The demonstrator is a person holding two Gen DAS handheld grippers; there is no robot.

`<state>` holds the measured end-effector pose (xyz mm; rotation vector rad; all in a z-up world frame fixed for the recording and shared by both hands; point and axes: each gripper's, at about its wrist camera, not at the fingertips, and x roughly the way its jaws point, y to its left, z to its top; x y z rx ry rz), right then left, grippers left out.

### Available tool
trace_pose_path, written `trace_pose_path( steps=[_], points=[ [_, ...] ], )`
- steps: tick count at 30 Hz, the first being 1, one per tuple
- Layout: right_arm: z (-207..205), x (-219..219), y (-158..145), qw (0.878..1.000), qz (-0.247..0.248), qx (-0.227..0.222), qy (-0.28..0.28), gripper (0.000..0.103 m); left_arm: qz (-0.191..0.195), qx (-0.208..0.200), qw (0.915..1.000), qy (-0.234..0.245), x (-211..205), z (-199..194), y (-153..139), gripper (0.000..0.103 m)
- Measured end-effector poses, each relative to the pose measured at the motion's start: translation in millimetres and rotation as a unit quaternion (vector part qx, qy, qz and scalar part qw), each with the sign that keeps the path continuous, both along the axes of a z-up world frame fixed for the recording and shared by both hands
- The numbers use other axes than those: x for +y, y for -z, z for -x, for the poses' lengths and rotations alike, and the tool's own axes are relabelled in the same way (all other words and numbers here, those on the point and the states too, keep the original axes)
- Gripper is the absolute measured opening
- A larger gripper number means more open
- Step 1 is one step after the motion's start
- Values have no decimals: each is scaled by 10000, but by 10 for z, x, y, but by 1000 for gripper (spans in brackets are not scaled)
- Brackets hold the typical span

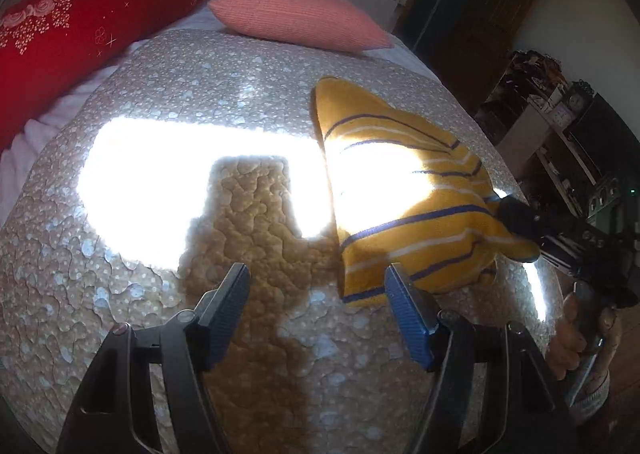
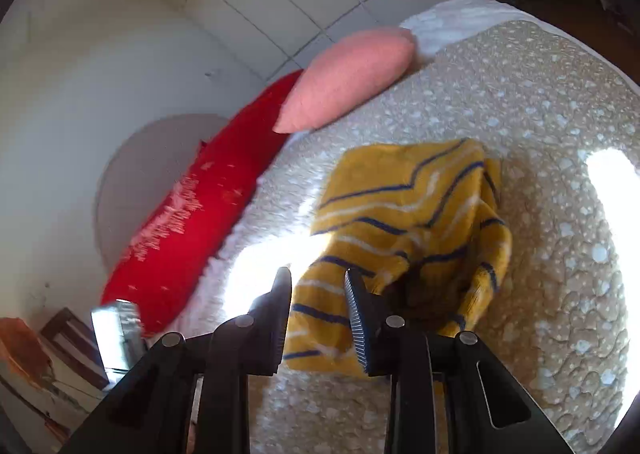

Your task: Fold small clothes

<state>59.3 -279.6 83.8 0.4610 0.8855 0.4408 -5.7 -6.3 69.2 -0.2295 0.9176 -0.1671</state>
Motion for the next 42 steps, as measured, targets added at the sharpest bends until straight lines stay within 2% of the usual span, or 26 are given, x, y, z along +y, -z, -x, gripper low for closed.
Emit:
trace_pose_path(
  steps=[1,2,4,6,9,10,11,12,13,14,16,19,20,21,22,23,25,29,30,31,32,34,35,38,40,42],
  points=[
    [-15,-77,155,9986,416,179,263,16,-31,-37,10000,32,-18,-8,-21,71],
    [-14,-159,307,9957,718,331,485,11,-59,-65,10000,27,-23,-32,-39,74],
    [26,-336,543,9900,973,645,790,18,-53,-67,10000,-49,19,-127,-46,79],
    [64,-475,587,9932,601,646,760,18,77,15,9999,-107,59,-286,-14,79],
    [115,-647,308,9953,105,213,940,24,501,140,9986,-39,108,-603,74,80],
    [91,-689,199,9954,-101,41,951,35,710,192,9973,32,122,-720,111,82],
    [60,-710,116,9948,-246,-90,987,57,918,256,9953,146,118,-835,154,86],
    [3,-706,58,9939,-354,-186,1028,69,1087,338,9932,261,98,-948,202,87],
    [-81,-680,29,9933,-455,-230,1035,87,1223,404,9911,352,60,-1048,249,87],
    [-180,-636,39,9937,-538,-193,960,90,1324,467,9891,442,16,-1140,306,89],
    [-470,-488,183,9961,-533,175,674,90,1410,701,9851,691,-120,-1335,455,91],
    [-822,-238,486,9960,-256,608,609,83,1643,957,9781,842,-281,-1468,655,91],
    [-891,-183,570,9958,-333,666,537,74,1664,963,9774,876,-316,-1473,654,86],
    [-943,-144,598,9947,-544,716,493,68,1754,927,9753,969,-333,-1472,618,74],
    [-984,-109,605,9918,-864,806,496,55,1784,931,9744,1004,-329,-1473,561,61],
    [-1005,-49,564,9895,-1077,825,493,51,1754,882,9756,979,-310,-1470,483,56],
    [-1033,161,361,9933,-991,550,235,47,1645,748,9790,941,-231,-1497,302,54],
    [-1030,508,20,9956,-919,-3,-200,45,1269,438,9881,747,-15,-1591,-13,55],
    [-1032,561,4,9961,-851,-92,-202,46,1091,457,9907,674,19,-1614,-20,57],
    [-1050,592,42,9968,-779,-96,-140,50,892,528,9930,560,49,-1634,16,64],
    [-1075,614,122,9982,-598,-8,3,54,668,616,9949,439,87,-1634,86,66],
    [-1100,644,331,9988,206,243,360,55,201,820,9959,314,112,-1580,290,66],
    [-1080,619,404,9982,339,260,423,57,160,843,9958,319,131,-1532,387,72],
    [-915,478,364,9978,93,180,635,57,568,751,9954,196,283,-1352,470,78],
    [-773,485,131,9978,177,-133,623,54,659,604,9960,53,343,-1204,422,78],
    [-616,511,-128,9977,208,-505,408,52,531,256,9982,-99,394,-1021,291,78]
  ],
)
